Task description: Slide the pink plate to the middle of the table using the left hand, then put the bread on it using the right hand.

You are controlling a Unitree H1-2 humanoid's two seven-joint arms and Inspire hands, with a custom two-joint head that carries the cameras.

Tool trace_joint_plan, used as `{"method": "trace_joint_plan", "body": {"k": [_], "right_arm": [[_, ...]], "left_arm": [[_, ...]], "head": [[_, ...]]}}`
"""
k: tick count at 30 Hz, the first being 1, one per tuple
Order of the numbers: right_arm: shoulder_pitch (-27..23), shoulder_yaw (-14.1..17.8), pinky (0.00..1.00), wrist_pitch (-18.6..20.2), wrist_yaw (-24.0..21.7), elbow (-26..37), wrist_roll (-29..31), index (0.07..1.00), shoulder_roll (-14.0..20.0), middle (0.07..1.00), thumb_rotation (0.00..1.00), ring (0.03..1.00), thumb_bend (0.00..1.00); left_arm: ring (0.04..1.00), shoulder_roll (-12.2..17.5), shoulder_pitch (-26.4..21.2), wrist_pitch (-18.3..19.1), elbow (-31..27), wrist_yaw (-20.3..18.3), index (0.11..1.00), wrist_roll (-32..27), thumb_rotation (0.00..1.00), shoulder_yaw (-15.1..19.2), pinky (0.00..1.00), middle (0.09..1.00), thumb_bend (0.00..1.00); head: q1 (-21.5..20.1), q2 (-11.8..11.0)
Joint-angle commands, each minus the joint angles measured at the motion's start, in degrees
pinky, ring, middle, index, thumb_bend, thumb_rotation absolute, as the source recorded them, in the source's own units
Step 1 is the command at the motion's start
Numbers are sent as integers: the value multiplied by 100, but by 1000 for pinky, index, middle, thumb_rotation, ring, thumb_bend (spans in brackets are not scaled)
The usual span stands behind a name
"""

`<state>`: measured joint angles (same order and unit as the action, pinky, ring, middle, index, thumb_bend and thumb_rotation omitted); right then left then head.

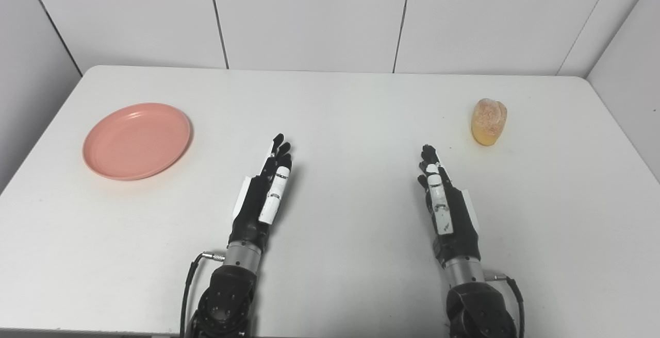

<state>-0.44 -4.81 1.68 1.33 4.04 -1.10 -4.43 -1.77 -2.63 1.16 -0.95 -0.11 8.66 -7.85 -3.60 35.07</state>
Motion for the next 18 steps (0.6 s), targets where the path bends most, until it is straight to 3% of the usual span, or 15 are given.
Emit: {"method": "trace_joint_plan", "body": {"k": [1,18], "right_arm": [[-111,-22,988,-179,-39,60,24,950,-53,976,1000,984,175],[-112,-17,987,-110,-45,97,31,955,-52,978,1000,984,172]], "left_arm": [[963,9,-61,-54,-7,-30,977,-17,1000,-3,938,976,377],[962,-15,-71,-68,3,-15,976,-20,1000,0,939,973,365]], "head": [[8,-8],[23,14]]}}
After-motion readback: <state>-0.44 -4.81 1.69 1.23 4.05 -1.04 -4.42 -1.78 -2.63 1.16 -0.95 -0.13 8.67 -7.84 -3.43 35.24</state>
